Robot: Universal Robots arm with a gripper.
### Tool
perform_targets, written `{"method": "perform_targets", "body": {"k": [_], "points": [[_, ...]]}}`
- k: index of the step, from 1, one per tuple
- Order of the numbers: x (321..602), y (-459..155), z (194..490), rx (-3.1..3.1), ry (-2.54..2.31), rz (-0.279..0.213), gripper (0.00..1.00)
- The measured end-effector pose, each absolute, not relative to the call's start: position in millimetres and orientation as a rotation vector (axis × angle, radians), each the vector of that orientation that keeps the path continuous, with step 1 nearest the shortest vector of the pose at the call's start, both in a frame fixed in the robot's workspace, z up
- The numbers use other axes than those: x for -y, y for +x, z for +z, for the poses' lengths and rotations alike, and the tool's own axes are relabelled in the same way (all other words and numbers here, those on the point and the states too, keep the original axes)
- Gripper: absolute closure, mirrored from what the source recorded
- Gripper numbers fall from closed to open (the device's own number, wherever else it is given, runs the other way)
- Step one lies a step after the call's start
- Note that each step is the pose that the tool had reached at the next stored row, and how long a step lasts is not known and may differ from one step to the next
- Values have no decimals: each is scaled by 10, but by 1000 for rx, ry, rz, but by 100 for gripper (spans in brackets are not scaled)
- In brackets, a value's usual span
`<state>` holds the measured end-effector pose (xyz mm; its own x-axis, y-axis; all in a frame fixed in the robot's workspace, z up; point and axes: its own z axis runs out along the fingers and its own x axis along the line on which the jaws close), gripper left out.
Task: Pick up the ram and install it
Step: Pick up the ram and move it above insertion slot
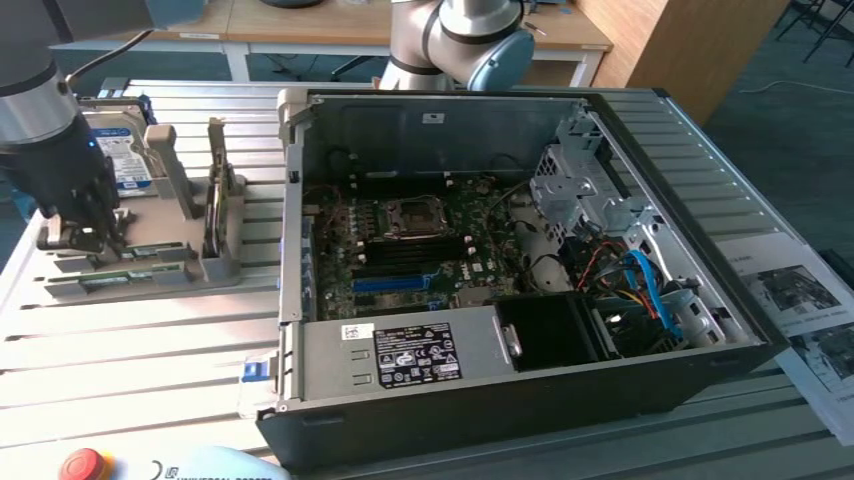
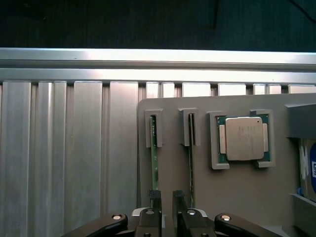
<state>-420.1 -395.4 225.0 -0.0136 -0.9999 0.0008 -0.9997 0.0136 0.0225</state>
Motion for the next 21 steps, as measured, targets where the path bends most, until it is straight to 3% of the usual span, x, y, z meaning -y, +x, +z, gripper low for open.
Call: {"method": "perform_targets", "body": {"k": [21], "points": [[3997,-4201,2179,2225,2195,-24,76]]}}
